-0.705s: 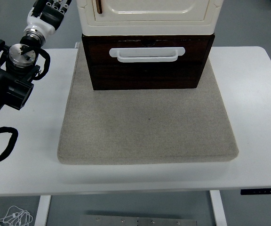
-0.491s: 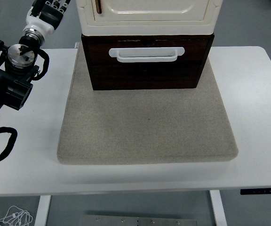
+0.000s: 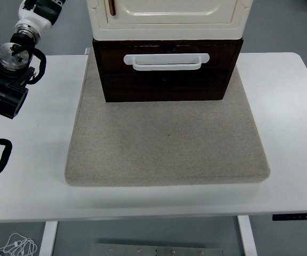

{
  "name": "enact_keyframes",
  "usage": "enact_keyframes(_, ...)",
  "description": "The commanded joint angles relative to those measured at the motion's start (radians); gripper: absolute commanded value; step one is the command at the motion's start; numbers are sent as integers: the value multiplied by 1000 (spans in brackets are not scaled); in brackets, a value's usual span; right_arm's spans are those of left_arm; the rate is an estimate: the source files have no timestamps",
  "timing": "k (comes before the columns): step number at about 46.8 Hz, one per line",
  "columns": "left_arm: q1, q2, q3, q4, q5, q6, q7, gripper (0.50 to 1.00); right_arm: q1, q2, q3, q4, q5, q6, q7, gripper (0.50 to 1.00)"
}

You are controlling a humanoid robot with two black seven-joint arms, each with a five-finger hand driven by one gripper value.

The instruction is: Open the drawer under the combination cabinet

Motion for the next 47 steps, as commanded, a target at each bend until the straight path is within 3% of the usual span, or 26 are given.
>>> enact_keyframes(1,-23,15,2,-1,3,0,0,1000,0,0,0,-1,0,0,0,926)
enact_keyframes(18,-182,88,17,-26,207,0,5,1000,0,0,0,1,0,0,0,926)
enact_keyframes(29,-297,209,72,-239,276,5,11,1000,0,0,0,-1,0,0,0,926)
enact_keyframes(37,-457,259,201,-328,360,11,12,1000,0,0,0,1,0,0,0,926)
enact_keyframes(47,-554,334,389,-504,390,28,6,1000,0,0,0,-1,0,0,0,926)
